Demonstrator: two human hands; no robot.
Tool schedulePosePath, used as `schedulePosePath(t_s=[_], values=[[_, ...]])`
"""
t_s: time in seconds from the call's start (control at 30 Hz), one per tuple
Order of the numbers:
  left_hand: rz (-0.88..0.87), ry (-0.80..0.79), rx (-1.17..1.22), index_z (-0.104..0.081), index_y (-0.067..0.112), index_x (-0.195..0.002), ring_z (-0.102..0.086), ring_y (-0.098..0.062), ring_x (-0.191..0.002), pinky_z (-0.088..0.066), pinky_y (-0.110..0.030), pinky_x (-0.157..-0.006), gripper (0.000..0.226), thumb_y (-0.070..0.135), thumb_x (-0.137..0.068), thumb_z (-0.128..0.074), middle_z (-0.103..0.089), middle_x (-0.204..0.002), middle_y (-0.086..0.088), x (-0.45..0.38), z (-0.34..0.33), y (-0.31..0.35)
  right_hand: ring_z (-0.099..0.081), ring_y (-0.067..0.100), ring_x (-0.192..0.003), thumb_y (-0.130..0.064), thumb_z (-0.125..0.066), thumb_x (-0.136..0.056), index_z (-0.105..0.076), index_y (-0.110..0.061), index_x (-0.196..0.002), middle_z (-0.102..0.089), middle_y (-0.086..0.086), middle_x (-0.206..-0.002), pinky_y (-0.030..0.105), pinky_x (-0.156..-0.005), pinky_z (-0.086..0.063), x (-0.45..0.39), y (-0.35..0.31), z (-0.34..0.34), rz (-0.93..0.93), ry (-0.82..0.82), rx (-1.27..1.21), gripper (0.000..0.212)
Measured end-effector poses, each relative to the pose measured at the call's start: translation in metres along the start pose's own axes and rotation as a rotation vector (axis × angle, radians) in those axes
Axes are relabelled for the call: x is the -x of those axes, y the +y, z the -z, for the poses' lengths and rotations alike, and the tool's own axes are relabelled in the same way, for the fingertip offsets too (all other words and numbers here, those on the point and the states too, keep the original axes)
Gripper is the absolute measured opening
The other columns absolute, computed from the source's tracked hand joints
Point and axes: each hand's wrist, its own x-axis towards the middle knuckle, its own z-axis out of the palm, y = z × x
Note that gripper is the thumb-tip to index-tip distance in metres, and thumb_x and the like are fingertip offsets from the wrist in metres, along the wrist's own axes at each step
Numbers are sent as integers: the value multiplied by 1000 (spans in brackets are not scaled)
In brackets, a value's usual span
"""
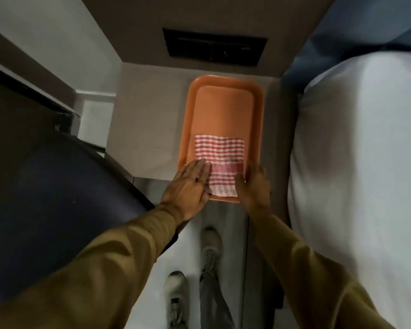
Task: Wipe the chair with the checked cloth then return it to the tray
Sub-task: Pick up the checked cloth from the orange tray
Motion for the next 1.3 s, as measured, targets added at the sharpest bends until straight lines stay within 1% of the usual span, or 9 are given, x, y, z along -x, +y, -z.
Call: schedulePosePath(t_s=[0.2,0.37,0.57,0.67,0.7,0.8,1.0,1.13,1.3], values=[[4,-82,-22,4,13,-174,1,-30,-172,5,-44,-141,73,49,-116,-23,5,-184,-13,-26,-17,1,-56,39,-145,-24,-58,-108,-42,-10,-158,-47,14,-164,47,-124,-44,-41,-8,-17,-105,-78,-5,54],[-32,-73,-35,6,15,-174,-1,-30,-172,6,-44,-141,72,44,-116,-26,4,-184,-12,-20,-8,-6,-59,39,-144,-29,-67,-105,-42,-8,-157,-54,14,-160,44,-122,-47,-54,-18,-25,-212,9,-92,62],[-132,37,-52,2,16,-174,-5,-26,-172,3,-38,-140,72,34,-114,-34,1,-184,-9,20,15,-16,-75,36,-111,-12,-76,-96,-75,3,-124,-80,24,-121,54,-106,-59,-52,-22,-16,-224,-23,-404,32],[-167,65,-58,0,15,-173,-6,-25,-172,0,-39,-141,75,32,-112,-40,-1,-184,-7,71,25,-29,-81,7,-86,-15,-76,-96,-80,-8,-121,-86,-9,-90,29,-76,-68,-18,-28,-2,-114,-15,-550,26],[-173,77,-74,0,15,-173,-6,-24,-172,-1,-40,-141,75,33,-112,-40,-3,-184,-7,90,26,-35,-81,2,-85,-22,-77,-95,-80,-12,-120,-86,-13,-90,21,-73,-65,0,-31,4,-66,-13,-583,28],[-203,107,-159,-9,11,-174,-11,-25,-171,-6,-42,-142,72,35,-113,-39,-11,-183,-11,143,20,-57,-79,12,-110,-38,-73,-95,-76,-18,-129,-83,-3,-119,23,-87,-64,59,-34,17,36,47,-620,40],[-244,66,-316,-11,8,-173,-14,-26,-171,-12,-44,-141,72,38,-114,-39,-11,-183,-13,232,-15,-116,-76,5,-118,-21,-59,-109,-61,-13,-145,-75,2,-134,21,-94,-64,198,8,-5,26,135,-621,37],[-299,87,-422,-11,5,-173,-14,-29,-170,-18,-48,-140,74,41,-112,-34,-10,-183,-15,267,-41,-134,-72,21,-126,-25,-55,-112,-59,-15,-146,-71,4,-141,49,-108,-61,298,62,-61,-132,205,-634,36],[-402,167,-506,-9,3,-172,-12,-31,-171,-18,-52,-139,78,44,-111,-33,-7,-183,-16,289,-86,-138,-69,26,-129,-22,-49,-114,-58,-13,-148,-69,6,-142,58,-111,-57,403,128,-158,-372,301,-705,37]])
